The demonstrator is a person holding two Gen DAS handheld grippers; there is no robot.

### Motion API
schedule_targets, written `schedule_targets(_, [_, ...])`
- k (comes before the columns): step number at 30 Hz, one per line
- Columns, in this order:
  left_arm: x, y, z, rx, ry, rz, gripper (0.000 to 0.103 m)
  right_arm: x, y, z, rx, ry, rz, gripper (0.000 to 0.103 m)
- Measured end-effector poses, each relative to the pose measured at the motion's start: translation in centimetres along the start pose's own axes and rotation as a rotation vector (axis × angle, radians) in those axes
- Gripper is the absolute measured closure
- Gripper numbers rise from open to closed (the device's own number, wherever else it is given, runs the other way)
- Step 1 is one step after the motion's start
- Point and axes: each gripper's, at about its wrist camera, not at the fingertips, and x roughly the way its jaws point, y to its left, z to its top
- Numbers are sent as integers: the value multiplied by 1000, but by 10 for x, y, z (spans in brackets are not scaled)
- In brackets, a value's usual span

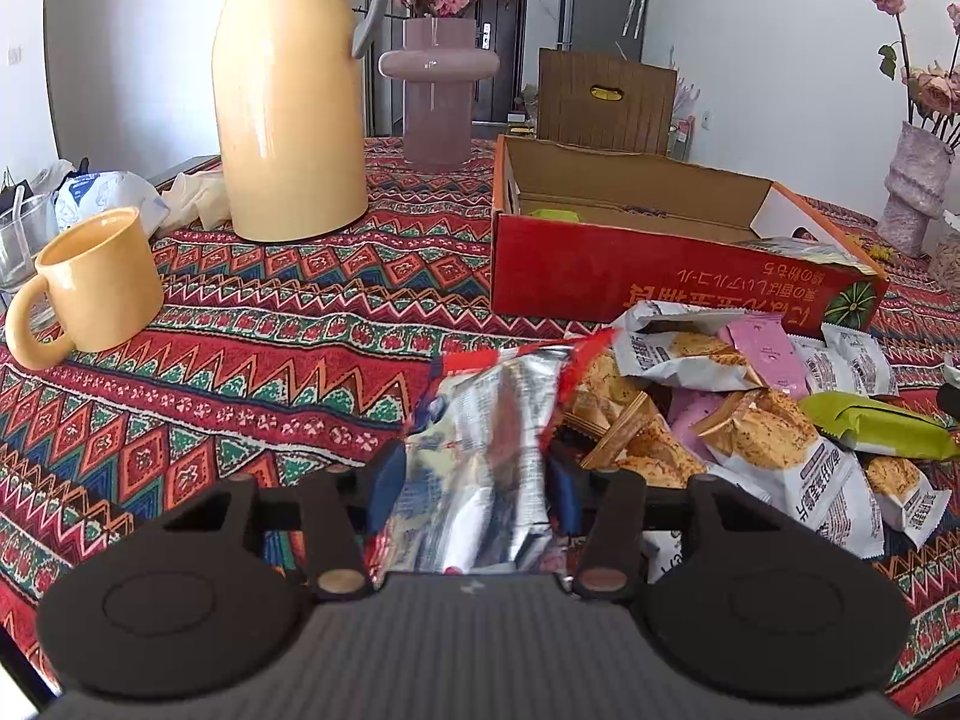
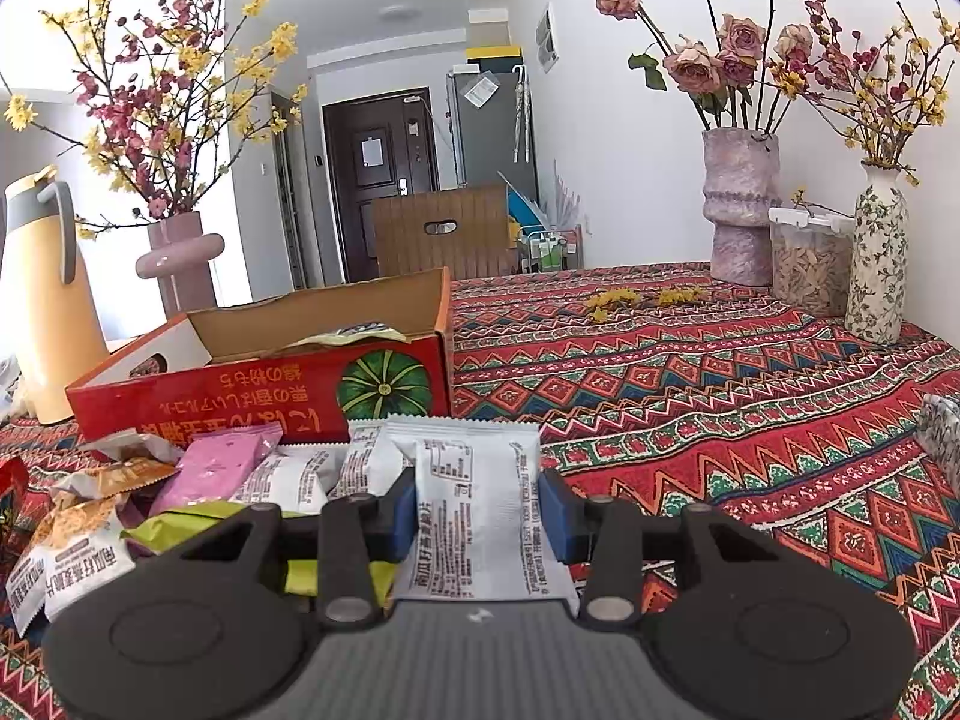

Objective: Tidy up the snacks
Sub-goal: 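Lift both held packets toward the box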

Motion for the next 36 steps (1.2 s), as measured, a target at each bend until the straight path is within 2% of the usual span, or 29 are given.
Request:
schedule_targets(4, [3,-2,-1,6,5,1,55,1,0,0,1,3,3,62])
schedule_targets(7, [6,0,-3,6,5,22,34,1,0,0,1,3,5,62])
schedule_targets(8, [8,1,-3,7,5,31,23,1,0,0,0,3,6,62])
schedule_targets(9, [10,2,-4,9,9,34,19,1,0,0,1,3,6,62])
schedule_targets(14, [31,10,-8,1,70,31,18,1,1,0,0,3,5,62])
schedule_targets(16, [31,11,-11,1,50,28,19,1,0,0,0,4,5,62])
schedule_targets(18, [29,10,-11,5,35,23,31,2,1,0,-2,6,5,62])
schedule_targets(21, [26,9,-11,11,22,20,39,2,2,-1,-4,7,4,62])
schedule_targets(26, [21,3,-13,44,-10,46,41,2,2,-1,-6,5,4,62])
schedule_targets(36, [5,-3,6,44,-80,35,41,-5,5,7,-11,-23,27,62])
